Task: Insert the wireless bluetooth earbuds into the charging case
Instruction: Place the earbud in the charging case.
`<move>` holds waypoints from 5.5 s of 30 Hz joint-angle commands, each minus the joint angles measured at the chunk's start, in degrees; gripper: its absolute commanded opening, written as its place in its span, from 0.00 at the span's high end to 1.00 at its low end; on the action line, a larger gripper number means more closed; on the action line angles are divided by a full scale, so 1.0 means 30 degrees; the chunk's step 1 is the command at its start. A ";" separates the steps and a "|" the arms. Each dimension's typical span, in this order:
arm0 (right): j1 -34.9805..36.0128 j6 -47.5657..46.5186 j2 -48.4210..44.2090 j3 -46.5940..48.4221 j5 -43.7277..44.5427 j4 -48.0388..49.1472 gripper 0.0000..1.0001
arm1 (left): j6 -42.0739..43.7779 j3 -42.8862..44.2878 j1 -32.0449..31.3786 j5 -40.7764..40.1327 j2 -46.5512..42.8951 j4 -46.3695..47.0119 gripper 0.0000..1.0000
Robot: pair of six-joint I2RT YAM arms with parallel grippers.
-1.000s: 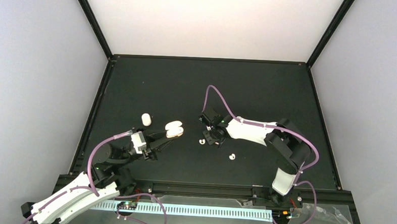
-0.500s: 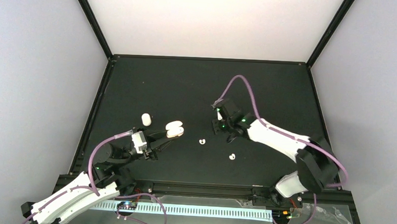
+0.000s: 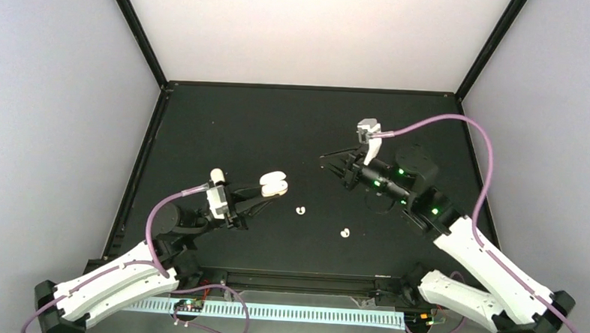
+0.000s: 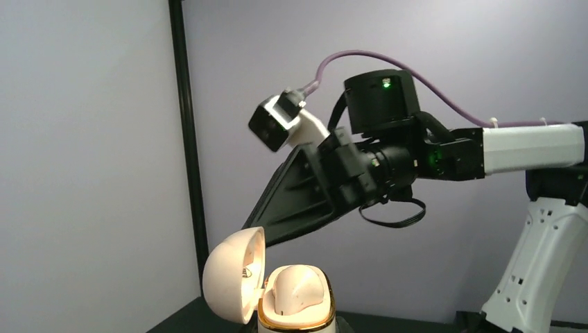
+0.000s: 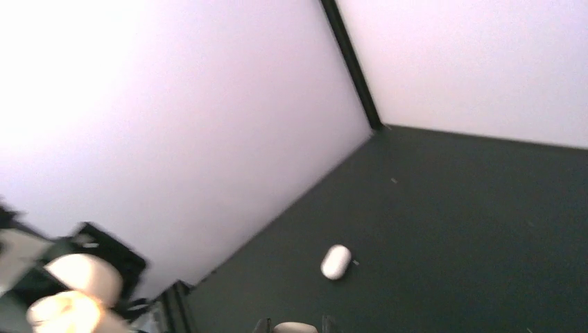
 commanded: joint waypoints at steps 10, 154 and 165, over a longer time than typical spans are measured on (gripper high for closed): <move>-0.0035 -0.0127 -0.3738 0.0116 -0.3758 0.3578 0.91 | -0.1615 0.1376 -0.0205 0.2859 0.6590 0.9634 0.98; -0.0051 0.5587 -0.0629 0.1242 0.1349 0.3533 0.87 | 0.5391 0.4046 -0.3415 -0.7754 1.2554 1.1801 0.99; -0.0049 0.5683 -0.0429 0.1162 0.0989 0.3781 0.87 | 0.5273 0.4232 -0.3423 -0.7941 1.2692 1.1534 0.98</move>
